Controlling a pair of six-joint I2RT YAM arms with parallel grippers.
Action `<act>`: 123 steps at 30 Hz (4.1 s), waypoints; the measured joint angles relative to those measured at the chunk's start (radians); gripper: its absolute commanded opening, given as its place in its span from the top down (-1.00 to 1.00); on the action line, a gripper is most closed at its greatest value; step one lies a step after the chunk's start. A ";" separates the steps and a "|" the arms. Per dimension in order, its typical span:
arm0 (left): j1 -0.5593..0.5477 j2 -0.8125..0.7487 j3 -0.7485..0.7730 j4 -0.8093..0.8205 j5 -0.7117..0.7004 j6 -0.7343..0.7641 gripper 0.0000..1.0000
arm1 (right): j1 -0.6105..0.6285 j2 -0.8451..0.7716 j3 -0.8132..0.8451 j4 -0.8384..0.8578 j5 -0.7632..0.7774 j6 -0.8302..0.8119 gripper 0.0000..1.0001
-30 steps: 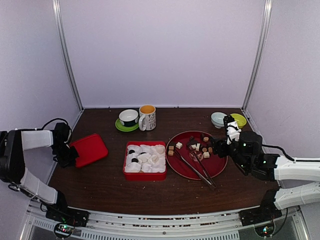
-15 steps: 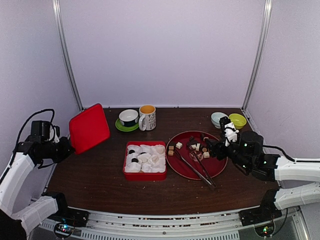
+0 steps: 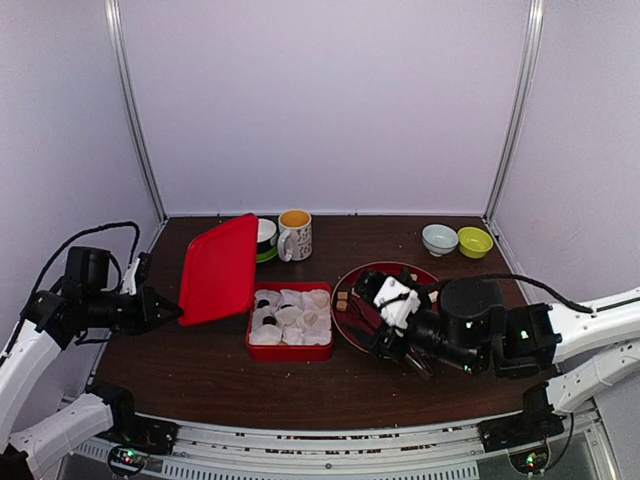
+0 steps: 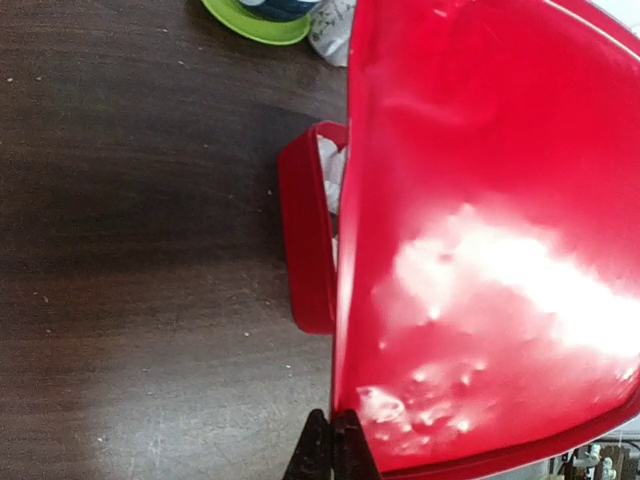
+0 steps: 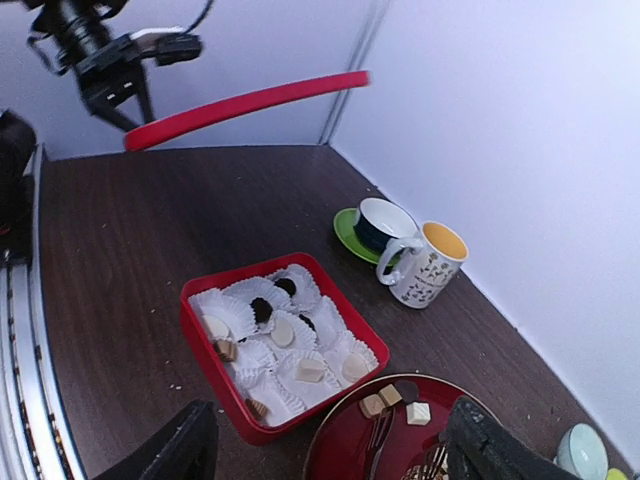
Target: Pack the chocolate
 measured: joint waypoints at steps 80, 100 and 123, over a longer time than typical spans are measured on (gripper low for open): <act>-0.576 -0.135 0.258 0.102 -0.312 0.026 -0.93 | 0.273 0.285 0.262 -0.065 0.278 -0.745 1.00; -0.576 -0.051 0.134 0.332 -0.389 0.214 -0.95 | -0.219 0.022 0.322 -0.307 -0.528 0.274 1.00; -0.400 0.225 0.137 0.480 -0.146 0.116 -0.68 | -0.442 0.234 0.360 -0.241 -1.083 0.663 1.00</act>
